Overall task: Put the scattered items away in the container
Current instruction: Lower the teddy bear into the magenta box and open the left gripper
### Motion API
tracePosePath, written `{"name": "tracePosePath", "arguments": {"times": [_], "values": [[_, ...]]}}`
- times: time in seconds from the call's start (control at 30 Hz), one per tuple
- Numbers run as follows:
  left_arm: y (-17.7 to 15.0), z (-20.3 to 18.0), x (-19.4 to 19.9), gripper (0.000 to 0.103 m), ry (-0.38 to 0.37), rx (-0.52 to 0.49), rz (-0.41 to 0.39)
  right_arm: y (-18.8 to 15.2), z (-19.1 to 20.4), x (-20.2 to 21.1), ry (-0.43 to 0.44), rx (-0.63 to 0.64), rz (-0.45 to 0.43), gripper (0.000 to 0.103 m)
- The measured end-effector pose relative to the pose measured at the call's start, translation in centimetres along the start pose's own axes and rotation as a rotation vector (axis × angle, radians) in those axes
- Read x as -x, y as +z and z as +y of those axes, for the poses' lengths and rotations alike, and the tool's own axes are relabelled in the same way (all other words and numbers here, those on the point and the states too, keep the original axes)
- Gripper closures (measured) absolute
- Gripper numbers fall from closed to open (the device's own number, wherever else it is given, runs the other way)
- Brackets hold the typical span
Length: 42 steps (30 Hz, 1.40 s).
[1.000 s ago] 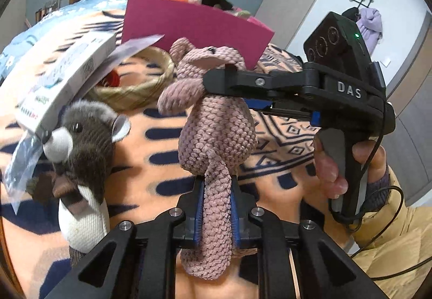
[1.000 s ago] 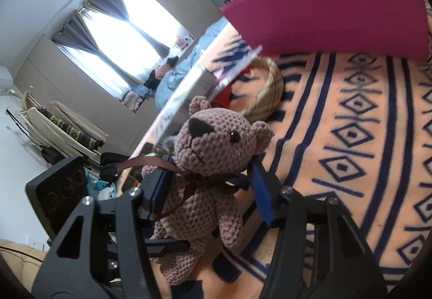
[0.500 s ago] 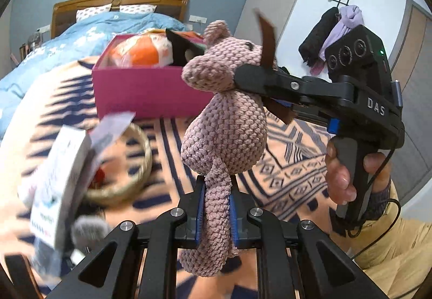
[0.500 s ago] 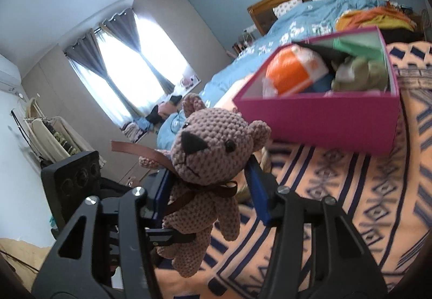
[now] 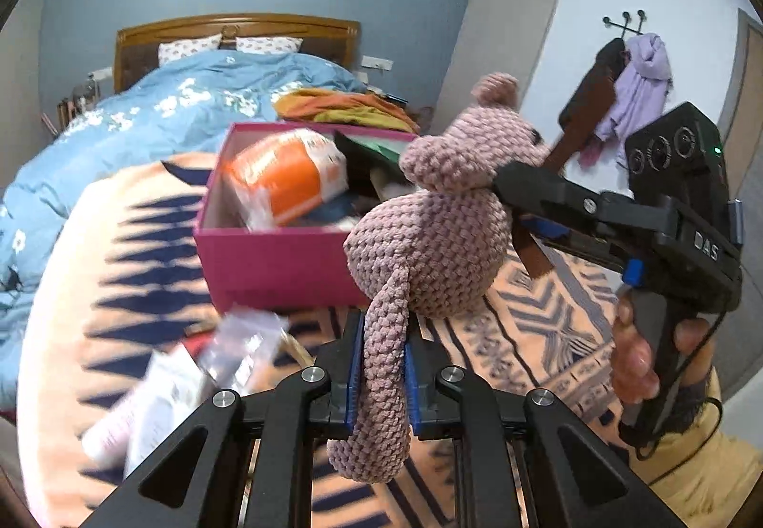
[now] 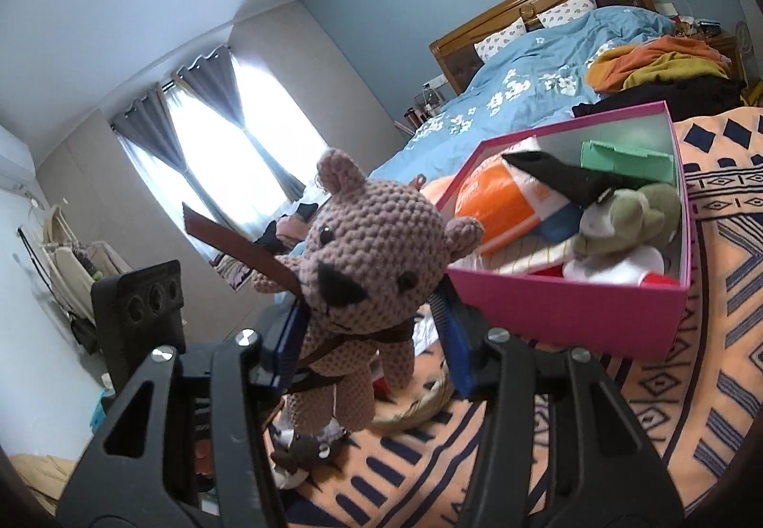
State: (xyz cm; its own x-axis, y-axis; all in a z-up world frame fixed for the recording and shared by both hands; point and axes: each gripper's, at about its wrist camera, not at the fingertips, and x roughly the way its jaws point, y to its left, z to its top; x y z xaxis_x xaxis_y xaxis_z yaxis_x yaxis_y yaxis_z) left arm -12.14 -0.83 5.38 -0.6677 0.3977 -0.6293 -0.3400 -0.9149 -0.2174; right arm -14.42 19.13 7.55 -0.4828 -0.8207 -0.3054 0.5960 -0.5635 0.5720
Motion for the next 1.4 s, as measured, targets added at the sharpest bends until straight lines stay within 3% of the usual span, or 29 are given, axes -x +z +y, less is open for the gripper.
{"name": "tracePosePath", "arguments": {"times": [0.43, 1.07, 1.4], "values": [[6.5, 2.3, -2.9, 0.089, 0.180, -0.028, -0.075, 4.4, -3.5, -3.3, 0.001, -0.100, -0.022, 0.052], [8.9, 5.3, -9.2, 0.090, 0.255, -0.009, -0.011, 4.3, -10.6, -9.0, -0.027, -0.312, 0.063, 0.054], [9.0, 6.5, -10.9, 0.089, 0.265, -0.001, 0.026, 4.2, -11.1, -10.4, -0.113, -0.297, 0.127, 0.054]]}}
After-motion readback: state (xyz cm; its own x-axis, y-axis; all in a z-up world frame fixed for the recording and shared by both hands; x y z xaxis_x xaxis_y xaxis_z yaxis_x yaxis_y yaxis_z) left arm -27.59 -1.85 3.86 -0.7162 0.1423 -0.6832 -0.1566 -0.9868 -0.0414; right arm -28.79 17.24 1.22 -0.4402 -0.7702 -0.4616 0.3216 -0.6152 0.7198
